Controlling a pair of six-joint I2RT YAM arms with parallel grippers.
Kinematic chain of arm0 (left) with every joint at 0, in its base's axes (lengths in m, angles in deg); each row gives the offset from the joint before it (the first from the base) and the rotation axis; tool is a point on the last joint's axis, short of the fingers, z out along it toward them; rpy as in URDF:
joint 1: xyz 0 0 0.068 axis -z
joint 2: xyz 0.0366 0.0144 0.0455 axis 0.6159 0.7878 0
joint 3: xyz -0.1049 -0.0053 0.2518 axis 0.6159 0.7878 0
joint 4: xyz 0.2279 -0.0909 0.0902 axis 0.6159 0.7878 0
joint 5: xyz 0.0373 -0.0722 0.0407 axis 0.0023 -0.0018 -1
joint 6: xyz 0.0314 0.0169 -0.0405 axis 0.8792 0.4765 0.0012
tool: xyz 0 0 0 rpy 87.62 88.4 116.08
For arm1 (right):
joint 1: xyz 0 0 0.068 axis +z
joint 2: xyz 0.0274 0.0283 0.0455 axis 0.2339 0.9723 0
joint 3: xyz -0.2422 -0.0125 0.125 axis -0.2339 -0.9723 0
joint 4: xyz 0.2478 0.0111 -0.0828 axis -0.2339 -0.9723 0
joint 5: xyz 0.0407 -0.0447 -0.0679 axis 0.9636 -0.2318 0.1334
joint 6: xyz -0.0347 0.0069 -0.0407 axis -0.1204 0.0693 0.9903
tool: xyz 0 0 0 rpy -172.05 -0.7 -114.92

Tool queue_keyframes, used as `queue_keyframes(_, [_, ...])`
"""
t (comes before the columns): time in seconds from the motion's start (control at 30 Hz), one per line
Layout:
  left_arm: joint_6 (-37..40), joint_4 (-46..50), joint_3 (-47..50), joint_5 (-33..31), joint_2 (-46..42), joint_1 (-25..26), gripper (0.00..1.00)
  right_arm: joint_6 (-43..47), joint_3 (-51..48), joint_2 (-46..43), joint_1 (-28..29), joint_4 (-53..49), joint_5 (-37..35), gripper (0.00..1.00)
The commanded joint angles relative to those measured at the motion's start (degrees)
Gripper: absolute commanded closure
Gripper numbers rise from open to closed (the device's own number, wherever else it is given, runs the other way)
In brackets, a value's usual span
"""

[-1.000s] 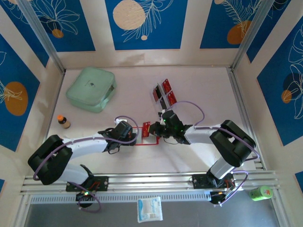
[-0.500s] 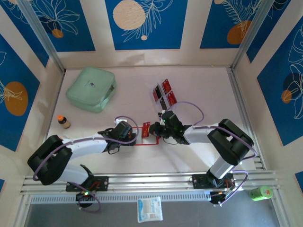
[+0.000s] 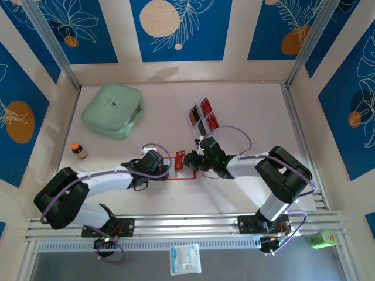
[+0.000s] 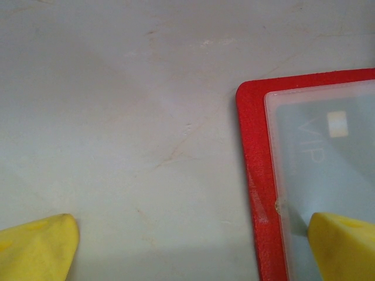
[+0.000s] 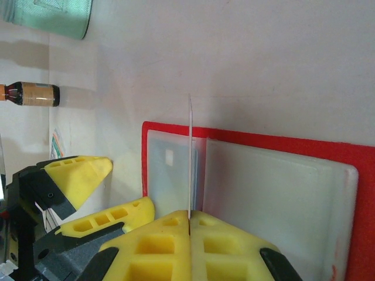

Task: Put the credit cards into the card holder
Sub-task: Insert the credit card into the card slot.

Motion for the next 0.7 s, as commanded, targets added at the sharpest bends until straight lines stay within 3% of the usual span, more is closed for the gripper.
queue_keyframes(0.0, [-1.0,1.8,1.3,-0.3,-0.4,-0.5,0.0,-0.6,-1.0,1.3,0.4,1.0,1.6,1.0])
queue_keyframes(0.67, [-1.2,1.2,1.4,-0.3,0.0,-0.5,0.0,-1.6,-2.7,1.8,0.8,0.8,3.2,1.0])
